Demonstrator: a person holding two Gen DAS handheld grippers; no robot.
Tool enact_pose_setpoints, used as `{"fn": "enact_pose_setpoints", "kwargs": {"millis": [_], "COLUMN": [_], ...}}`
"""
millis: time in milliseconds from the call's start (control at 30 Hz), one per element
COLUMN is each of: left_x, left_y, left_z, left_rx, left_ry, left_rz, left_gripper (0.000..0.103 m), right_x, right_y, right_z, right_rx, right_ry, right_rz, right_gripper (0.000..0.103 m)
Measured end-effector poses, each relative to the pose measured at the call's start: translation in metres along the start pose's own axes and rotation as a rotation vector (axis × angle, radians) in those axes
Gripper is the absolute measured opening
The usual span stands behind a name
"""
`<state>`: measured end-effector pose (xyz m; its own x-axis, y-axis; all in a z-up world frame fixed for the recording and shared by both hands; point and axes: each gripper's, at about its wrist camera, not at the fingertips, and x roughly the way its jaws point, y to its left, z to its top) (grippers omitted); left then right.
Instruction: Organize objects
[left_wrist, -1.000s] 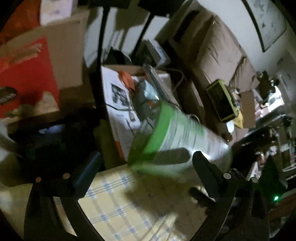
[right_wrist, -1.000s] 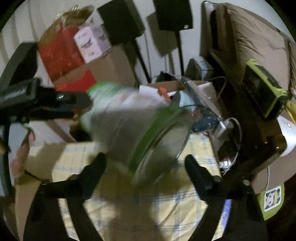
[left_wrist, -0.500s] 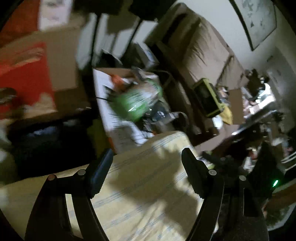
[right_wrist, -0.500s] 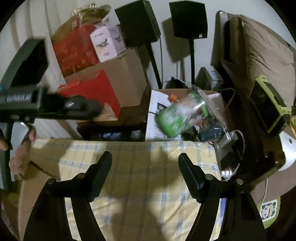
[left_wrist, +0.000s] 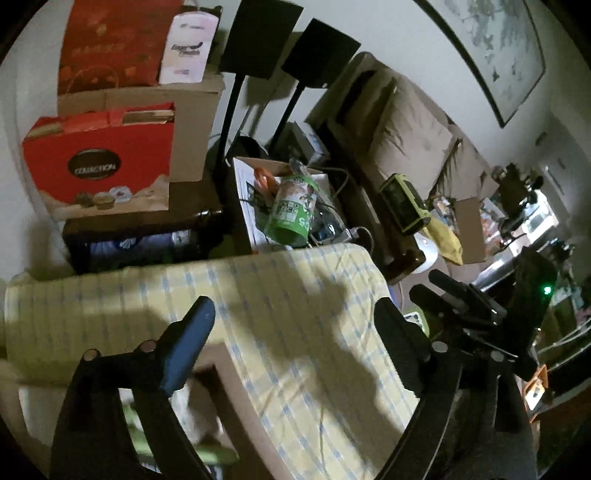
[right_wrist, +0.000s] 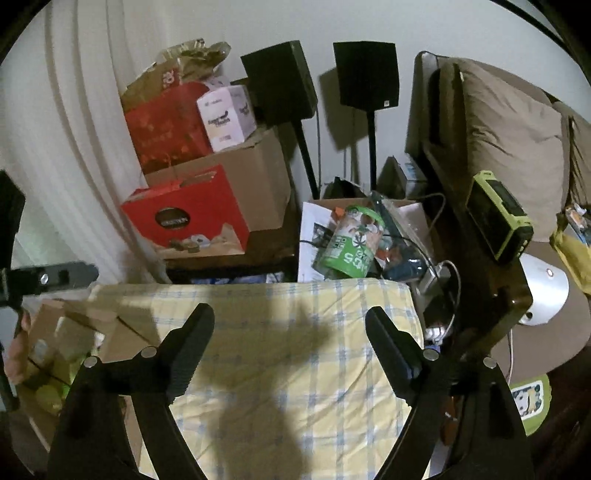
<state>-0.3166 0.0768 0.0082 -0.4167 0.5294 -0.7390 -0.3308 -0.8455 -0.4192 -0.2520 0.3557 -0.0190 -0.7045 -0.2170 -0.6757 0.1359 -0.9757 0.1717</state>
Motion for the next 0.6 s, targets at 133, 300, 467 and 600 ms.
{"fn": "enact_pose_setpoints", "kwargs": {"millis": [133, 300, 467, 600], "left_x": [-0.027, -0.045, -0.057, -0.066], "left_y": [-0.006, -0.008, -0.012, -0.016], "left_z": [-0.018, -0.038, -0.054, -0.064], "left_rx": [0.023, 0.033, 0.046, 0.046], "left_ry": [-0.054, -0.096, -0.124, -0.153], "left_rz": [0.051, 0.121, 0.192, 0.248], "left_gripper": [0.090, 0.090, 0.090, 0.090], "right_x": [-0.015, -0.031, -0.039, -0.045], "right_y": [0.015, 0.032, 0.047, 0.058], "right_z": [-0.008, -0.016, -0.019, -0.020], "right_rx": [-0.015, -0.021, -0.037, -0.049], "right_ry": [-0.010, -0.033, -0.041, -0.048], "right_rz": [-0.006, -0.005, -0.002, 0.000], "right_gripper": [0.087, 0.090, 0.090, 0.091]}}
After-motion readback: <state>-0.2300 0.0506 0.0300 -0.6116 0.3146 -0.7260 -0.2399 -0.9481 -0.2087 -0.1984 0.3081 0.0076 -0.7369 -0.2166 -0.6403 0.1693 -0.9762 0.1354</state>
